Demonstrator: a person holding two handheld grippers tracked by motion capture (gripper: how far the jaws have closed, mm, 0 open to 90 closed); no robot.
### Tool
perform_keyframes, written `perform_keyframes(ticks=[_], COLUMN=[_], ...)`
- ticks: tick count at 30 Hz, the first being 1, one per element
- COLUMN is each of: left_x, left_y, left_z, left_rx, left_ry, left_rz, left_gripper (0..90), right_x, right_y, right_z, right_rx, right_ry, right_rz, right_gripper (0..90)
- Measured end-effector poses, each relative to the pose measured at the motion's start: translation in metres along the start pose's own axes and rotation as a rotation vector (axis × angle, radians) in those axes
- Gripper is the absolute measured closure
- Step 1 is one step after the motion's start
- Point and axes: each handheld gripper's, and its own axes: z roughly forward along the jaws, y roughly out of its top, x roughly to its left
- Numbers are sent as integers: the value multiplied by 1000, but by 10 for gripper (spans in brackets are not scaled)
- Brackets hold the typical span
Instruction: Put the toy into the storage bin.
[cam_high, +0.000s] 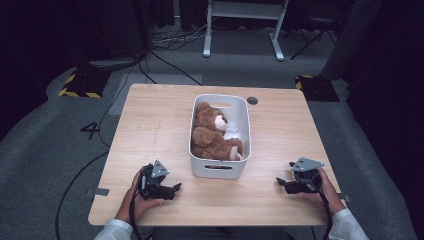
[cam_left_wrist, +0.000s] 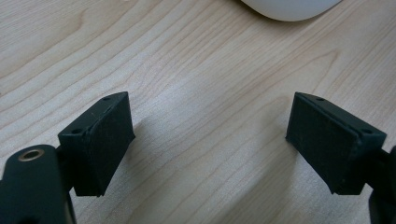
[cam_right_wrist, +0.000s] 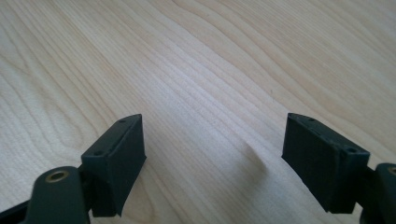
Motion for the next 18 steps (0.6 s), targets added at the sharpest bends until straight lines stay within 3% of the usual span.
perform_keyframes(ticks=[9, 15, 18], left_x=[0, 0, 0], left_y=[0, 0, 0], left_z=[0, 0, 0], left_rx=[1, 1, 1], left_ry=[2, -1, -1], left_rz=[1, 2, 3], left_gripper=[148, 148, 148], right_x=[-5, -11, -14], right_y=[-14, -26, -28], right_z=[-4, -4, -5], right_rx=[-45, -71, -65], right_ry=[28, 57, 40], right_rz=[76, 172, 197], right_gripper=[186, 156, 151])
